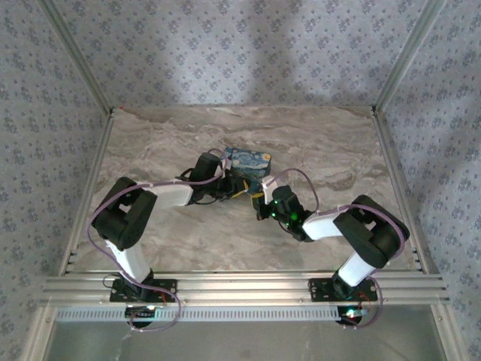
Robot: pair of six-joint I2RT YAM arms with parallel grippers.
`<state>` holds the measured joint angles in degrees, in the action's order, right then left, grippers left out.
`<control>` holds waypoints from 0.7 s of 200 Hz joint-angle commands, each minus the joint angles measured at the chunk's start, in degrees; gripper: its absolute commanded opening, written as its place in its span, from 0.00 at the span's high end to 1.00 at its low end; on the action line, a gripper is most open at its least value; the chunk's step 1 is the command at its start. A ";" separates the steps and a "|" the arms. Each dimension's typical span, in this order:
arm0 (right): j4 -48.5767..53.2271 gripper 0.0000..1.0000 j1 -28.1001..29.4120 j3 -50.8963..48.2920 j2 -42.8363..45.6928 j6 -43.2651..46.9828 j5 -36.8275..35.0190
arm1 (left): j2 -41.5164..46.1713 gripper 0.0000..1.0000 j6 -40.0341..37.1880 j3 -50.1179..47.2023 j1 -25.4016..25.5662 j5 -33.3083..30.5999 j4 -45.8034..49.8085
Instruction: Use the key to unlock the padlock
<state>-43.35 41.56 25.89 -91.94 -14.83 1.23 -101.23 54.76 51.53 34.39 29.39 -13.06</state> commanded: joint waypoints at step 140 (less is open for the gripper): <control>-2.39 1.00 0.15 1.71 -1.27 -1.69 -2.49 | 1.65 0.82 0.71 0.88 0.50 2.17 -1.84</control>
<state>-43.59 41.56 26.52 -92.79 -15.64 -0.45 -101.23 54.78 51.53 34.52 29.41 -13.23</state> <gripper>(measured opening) 0.038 0.202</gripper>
